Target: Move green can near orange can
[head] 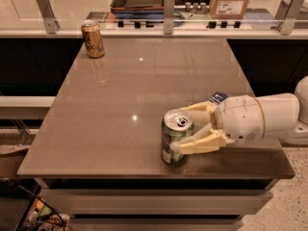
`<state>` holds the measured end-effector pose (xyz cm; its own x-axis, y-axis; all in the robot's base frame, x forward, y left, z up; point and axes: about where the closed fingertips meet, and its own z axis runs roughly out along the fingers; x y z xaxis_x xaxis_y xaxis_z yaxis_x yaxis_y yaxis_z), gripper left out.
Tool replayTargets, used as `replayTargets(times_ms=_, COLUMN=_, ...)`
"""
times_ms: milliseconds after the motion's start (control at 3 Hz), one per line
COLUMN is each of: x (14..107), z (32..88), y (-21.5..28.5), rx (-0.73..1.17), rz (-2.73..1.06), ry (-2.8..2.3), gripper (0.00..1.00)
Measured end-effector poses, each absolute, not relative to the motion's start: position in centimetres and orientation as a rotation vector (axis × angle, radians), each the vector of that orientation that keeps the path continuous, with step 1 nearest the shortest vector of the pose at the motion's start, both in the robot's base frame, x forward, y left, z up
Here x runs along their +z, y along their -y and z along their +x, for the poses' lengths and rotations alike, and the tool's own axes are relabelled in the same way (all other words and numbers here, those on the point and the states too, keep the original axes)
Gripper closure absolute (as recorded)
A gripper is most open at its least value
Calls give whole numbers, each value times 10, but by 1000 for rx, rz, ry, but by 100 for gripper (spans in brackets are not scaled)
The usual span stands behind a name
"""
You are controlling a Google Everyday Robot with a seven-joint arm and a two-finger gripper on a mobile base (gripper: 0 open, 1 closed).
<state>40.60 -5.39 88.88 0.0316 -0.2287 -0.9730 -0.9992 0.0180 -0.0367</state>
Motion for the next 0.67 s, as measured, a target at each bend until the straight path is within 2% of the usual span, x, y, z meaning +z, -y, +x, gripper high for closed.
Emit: replayTargets(times_ms=667, x=899, z=415, y=54, rx=1047, rz=-1377, ry=-1382, gripper=100)
